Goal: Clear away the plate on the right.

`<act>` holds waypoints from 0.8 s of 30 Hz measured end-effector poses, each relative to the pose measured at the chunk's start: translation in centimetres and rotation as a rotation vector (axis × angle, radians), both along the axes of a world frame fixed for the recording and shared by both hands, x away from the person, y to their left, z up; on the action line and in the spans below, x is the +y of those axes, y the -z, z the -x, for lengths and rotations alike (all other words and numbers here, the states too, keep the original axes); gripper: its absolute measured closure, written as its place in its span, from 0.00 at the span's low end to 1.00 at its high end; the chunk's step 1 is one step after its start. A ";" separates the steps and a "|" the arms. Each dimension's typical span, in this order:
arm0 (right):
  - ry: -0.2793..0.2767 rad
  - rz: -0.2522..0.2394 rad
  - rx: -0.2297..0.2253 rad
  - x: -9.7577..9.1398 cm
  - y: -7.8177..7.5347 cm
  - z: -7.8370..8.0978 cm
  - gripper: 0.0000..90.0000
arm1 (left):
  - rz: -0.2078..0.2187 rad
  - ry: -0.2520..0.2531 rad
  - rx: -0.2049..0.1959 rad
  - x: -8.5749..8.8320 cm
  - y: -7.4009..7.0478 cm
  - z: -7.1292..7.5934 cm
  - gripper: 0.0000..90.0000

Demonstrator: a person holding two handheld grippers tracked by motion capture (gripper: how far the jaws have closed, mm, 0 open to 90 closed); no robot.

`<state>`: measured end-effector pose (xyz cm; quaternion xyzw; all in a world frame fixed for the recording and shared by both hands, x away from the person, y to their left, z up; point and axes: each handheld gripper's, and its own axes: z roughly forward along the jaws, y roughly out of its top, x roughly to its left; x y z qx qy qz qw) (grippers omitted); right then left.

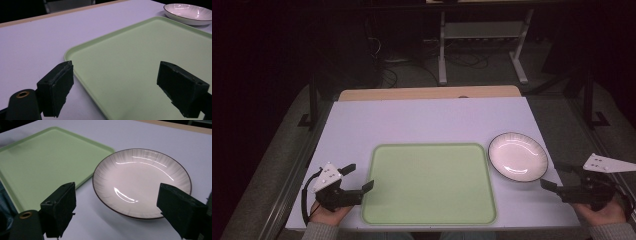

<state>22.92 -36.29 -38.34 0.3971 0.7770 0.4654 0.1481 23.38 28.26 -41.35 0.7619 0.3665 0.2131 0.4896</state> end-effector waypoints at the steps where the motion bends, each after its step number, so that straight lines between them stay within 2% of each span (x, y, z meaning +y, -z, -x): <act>1: 0.006 -0.001 0.004 -0.2 0.0 -0.2 0.16 | 0.000 0.000 0.001 0.0 0.0 0.0 0.15; 4: 0.032 -0.013 -0.007 -0.9 0.1 -0.5 0.16 | 0.000 0.000 0.002 0.0 0.0 0.0 0.15; 10: 0.058 -0.033 0.004 -2.2 0.3 -1.5 0.17 | 0.002 -0.005 0.001 0.1 0.0 0.0 0.15; 20: 0.110 -0.026 0.049 -3.3 0.6 -4.0 0.25 | 0.001 -0.005 0.001 0.1 0.0 -0.1 0.15; 22: 0.139 -0.019 0.076 -3.5 0.9 -5.0 0.26 | 0.001 -0.004 0.001 0.2 0.0 -0.1 0.15; 24: 0.148 -0.022 0.080 -3.6 1.0 -5.3 0.27 | 0.002 -0.006 0.000 0.2 0.0 -0.1 0.15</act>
